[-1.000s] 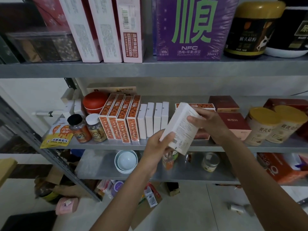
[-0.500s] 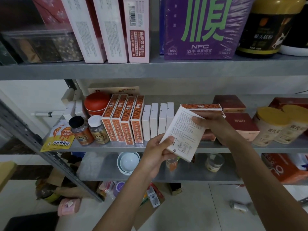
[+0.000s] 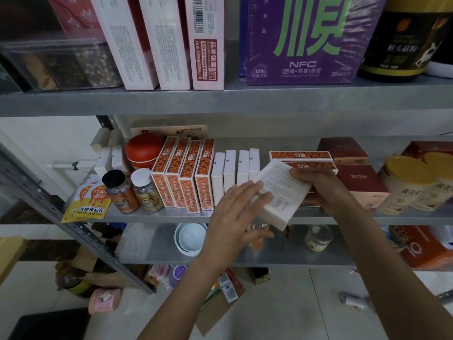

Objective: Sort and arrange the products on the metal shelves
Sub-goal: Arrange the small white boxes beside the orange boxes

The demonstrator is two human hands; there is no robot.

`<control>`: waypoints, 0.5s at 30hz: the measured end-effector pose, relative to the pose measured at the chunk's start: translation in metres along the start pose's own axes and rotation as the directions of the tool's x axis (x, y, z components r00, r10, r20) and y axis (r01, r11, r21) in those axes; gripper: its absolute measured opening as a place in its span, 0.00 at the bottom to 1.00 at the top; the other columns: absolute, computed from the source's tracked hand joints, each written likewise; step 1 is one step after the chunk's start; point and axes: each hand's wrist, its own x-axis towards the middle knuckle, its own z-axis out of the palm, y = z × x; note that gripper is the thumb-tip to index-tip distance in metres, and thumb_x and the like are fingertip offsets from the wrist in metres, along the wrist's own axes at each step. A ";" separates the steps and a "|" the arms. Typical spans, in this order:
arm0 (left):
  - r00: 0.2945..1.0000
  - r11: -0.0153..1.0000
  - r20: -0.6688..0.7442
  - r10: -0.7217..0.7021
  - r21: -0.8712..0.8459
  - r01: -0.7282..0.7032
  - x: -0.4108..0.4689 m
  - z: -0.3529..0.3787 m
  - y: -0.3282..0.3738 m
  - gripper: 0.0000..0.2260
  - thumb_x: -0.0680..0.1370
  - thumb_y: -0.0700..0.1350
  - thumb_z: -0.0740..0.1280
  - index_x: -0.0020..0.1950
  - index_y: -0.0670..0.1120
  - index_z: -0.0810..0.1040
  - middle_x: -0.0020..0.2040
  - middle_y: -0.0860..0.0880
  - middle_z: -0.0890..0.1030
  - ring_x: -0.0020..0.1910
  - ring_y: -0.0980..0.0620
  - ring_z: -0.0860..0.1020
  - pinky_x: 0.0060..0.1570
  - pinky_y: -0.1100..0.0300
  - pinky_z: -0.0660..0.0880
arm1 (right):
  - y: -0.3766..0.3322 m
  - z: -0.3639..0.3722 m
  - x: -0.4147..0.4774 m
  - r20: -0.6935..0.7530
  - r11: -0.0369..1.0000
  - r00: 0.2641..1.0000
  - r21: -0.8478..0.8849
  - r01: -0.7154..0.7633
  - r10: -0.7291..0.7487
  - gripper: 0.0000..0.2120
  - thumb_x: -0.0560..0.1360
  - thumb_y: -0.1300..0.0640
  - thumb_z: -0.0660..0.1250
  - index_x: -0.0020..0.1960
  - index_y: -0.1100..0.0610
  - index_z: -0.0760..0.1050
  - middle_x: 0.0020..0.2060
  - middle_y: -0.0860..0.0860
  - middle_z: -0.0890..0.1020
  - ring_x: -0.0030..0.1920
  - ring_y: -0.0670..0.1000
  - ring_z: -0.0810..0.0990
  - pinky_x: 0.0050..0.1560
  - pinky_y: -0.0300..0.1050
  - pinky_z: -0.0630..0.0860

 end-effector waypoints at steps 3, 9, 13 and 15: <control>0.995 0.991 -0.070 0.075 0.117 -0.067 0.001 0.002 -0.001 0.18 0.77 0.46 0.70 0.65 0.44 0.73 0.64 0.43 0.79 0.67 0.48 0.74 0.72 0.53 0.66 | -0.002 0.001 -0.001 -0.005 0.999 0.999 0.015 -0.033 0.033 0.06 0.76 0.59 0.70 0.51 0.52 0.78 0.46 0.50 0.86 0.44 0.52 0.86 0.36 0.47 0.83; 0.952 0.960 -0.162 -0.258 -0.153 0.235 0.008 -0.003 0.009 0.16 0.78 0.37 0.68 0.65 0.45 0.76 0.63 0.49 0.79 0.64 0.55 0.75 0.64 0.60 0.73 | -0.004 -0.005 -0.005 0.010 0.997 0.997 0.034 -0.075 0.075 0.20 0.74 0.35 0.62 0.53 0.50 0.77 0.41 0.48 0.87 0.43 0.50 0.86 0.37 0.47 0.83; 0.661 0.454 0.052 -0.748 -0.687 0.567 0.019 -0.010 0.018 0.18 0.77 0.38 0.69 0.61 0.57 0.75 0.57 0.63 0.80 0.59 0.61 0.78 0.52 0.66 0.77 | 0.005 -0.009 -0.015 0.137 0.991 0.990 -0.117 0.059 -0.042 0.26 0.69 0.29 0.61 0.60 0.42 0.78 0.53 0.40 0.84 0.55 0.47 0.83 0.58 0.52 0.78; 0.565 0.266 0.138 -0.814 -0.775 0.573 0.021 -0.010 0.014 0.15 0.77 0.38 0.68 0.58 0.55 0.78 0.53 0.61 0.83 0.57 0.59 0.80 0.48 0.66 0.78 | 0.007 -0.005 -0.021 0.129 0.967 0.980 -0.184 0.175 -0.153 0.12 0.72 0.38 0.67 0.56 0.32 0.78 0.54 0.32 0.81 0.58 0.42 0.80 0.57 0.43 0.76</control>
